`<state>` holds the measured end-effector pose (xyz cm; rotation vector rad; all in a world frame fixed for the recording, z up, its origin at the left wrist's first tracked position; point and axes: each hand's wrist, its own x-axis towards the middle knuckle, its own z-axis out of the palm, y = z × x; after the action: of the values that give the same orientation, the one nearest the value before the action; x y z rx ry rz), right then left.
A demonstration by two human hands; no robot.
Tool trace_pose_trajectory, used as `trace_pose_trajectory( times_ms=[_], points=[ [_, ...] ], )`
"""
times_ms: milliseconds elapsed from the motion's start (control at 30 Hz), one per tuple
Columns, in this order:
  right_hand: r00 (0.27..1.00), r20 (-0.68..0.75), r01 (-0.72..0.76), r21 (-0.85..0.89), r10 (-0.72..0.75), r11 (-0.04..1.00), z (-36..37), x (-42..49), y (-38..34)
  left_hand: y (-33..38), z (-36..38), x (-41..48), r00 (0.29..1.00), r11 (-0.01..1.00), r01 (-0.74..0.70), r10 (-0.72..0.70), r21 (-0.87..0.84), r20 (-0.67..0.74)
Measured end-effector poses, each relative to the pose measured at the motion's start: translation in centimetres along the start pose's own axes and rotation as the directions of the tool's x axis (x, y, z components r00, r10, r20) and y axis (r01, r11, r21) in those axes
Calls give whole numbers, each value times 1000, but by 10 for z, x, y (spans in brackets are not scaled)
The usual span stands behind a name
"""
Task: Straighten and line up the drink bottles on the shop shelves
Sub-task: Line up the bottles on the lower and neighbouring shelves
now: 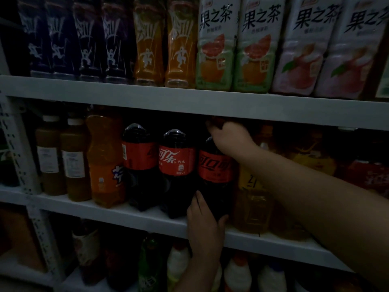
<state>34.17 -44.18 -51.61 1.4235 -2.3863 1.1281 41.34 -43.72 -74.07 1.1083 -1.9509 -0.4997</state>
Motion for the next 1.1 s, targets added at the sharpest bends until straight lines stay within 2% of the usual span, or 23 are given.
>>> trace_pose_trajectory(
  times_ms=[67, 100, 133, 167, 200, 233, 267, 300, 367, 433, 567, 733, 900, 967, 1033, 1067, 1100],
  points=[
    [999, -42, 7, -18, -8, 1000, 3, -17, 2, -1, -8, -2, 1000, 999, -14, 14, 32, -2],
    [991, -108, 66, -85, -75, 994, 8, -32, 6, -3, -16, -3, 999, 999, -34, 34, 24, -25],
    [961, -181, 180, -172, -211, 968, 16, -51, 7, -9, -24, -3, 995, 998, -58, 58, 1, -82],
    [900, -221, 319, -252, -375, 914, 24, -71, 6, -17, -31, -1, 983, 997, -74, 68, -33, -170],
    [830, -235, 439, -288, -507, 851, 32, -85, 4, -27, -38, 4, 962, 995, -67, 45, -73, -268],
    [784, -227, 519, -270, -578, 811, 39, -89, 1, -36, -47, 10, 943, 993, -34, -5, -110, -334],
    [788, -209, 543, -210, -579, 813, 45, -87, -6, -43, -56, 18, 936, 990, 22, -69, -138, -346],
    [829, -188, 511, -126, -526, 850, 50, -80, -17, -48, -62, 26, 940, 985, 78, -124, -155, -317],
    [928, -124, 353, 3, -350, 936, 58, -60, -40, -53, -65, 36, 964, 979, 127, -160, -161, -212],
    [966, -92, 238, -48, -242, 970, 66, -38, -58, -50, -62, 35, 979, 978, 140, -160, -156, -128],
    [979, -54, 187, -164, -198, 969, 70, -17, -72, -48, -51, 30, 971, 970, 169, -194, -173, -142],
    [971, 25, 240, -134, -239, 961, 60, -11, -68, -43, -42, 28, 954, 974, 178, -206, -141, -218],
    [976, 91, 208, -157, -196, 965, 57, -14, -69, -46, -41, 23, 948, 981, 125, -162, -148, -275],
    [959, 4, 275, -265, -285, 924, 65, -26, -68, -57, -50, 29, 918, 981, 101, -156, -167, -364],
    [856, -92, 445, -367, -508, 817, 80, -41, -67, -68, -63, 41, 863, 976, 104, -184, -191, -470],
    [815, -71, 521, -349, -576, 779, 87, -46, -70, -72, -70, 49, 844, 970, 127, -215, -207, -491],
    [803, -23, 567, -274, -595, 777, 92, -49, -76, -74, -76, 56, 835, 963, 158, -249, -220, -491]
  ],
)
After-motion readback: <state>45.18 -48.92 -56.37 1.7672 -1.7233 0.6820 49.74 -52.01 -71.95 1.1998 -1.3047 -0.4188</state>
